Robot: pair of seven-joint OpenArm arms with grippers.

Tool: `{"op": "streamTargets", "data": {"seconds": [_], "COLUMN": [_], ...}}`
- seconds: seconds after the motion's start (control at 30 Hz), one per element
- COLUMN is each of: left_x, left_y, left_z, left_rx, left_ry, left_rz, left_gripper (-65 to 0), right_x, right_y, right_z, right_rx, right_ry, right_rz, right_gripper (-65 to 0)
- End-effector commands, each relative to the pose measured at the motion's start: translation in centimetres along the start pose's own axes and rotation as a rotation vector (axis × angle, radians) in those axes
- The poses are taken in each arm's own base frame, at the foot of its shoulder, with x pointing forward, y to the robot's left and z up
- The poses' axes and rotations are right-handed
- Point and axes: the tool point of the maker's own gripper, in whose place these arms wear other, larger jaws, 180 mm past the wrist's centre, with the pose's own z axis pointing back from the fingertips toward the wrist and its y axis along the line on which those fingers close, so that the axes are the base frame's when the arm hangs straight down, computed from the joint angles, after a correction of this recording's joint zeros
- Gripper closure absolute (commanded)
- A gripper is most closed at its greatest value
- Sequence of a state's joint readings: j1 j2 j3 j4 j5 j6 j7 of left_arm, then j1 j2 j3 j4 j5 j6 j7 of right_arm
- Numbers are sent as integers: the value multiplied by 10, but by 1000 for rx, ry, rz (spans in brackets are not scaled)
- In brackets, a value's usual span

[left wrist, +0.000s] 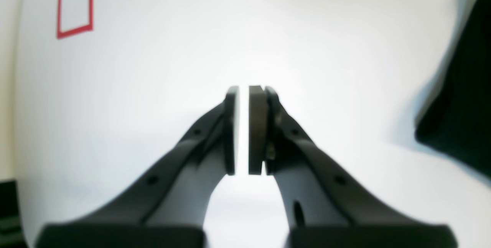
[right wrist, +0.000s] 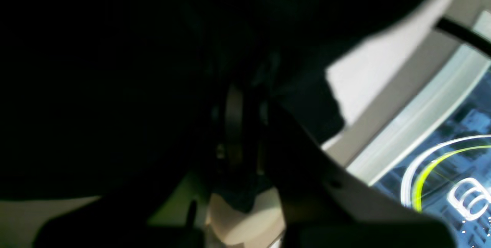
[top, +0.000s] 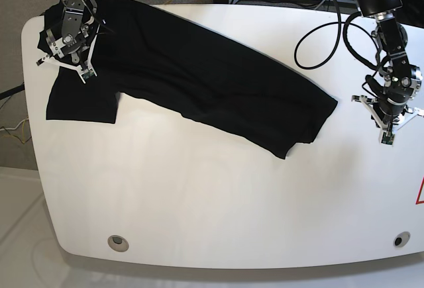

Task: Fold the T-shirt properly

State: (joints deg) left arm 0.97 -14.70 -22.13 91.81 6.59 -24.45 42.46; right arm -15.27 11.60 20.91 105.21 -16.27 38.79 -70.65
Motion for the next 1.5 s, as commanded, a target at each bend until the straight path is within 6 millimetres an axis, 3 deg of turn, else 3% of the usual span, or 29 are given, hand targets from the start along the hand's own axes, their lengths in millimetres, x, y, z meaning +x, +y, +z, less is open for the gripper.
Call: {"op": "streamTargets", "data": {"seconds": [0.0, 0.1, 0.2, 0.4, 0.47, 0.53, 0.67, 0.97, 1.3, 1.4, 1.47], "left_x": [16, 17, 18, 27, 31, 37, 52, 81, 94, 97, 99], "left_y": [7, 6, 3, -2, -1, -5, -14, -56, -110, -126, -134], "left_z": [3, 3, 4, 7, 10, 12, 18, 31, 34, 36, 37], "left_rx": [17, 17, 12, 9, 12, 8, -6, -74, -187, -222, -237], "left_ry": [-51, -52, -57, -86, -100, -114, -154, -238, -270, -279, -283], "left_rz": [1, 1, 7, 15, 11, -2, -33, -71, -88, -98, -101], "left_gripper": [-31, -48, -125, -427, -475, -474, -440, -437, -431, -391, -326], "right_x": [0, 2, 3, 11, 14, 18, 24, 38, 46, 49, 49], "right_y": [-8, -8, -11, -19, -22, -26, -30, -38, -43, -39, -36], "right_z": [0, 0, 1, 6, 10, 16, 26, 37, 45, 46, 46], "right_rx": [-20, -22, -27, -50, -63, -80, -102, -127, -145, -134, -126], "right_ry": [-2, -10, -12, -34, -49, -70, -101, -152, -182, -193, -195], "right_rz": [-4, -4, -3, -10, -11, -15, -16, -23, -30, -20, -28], "right_gripper": [-16, -19, -59, -292, -355, -380, -359, -343, -343, -331, -295]}}
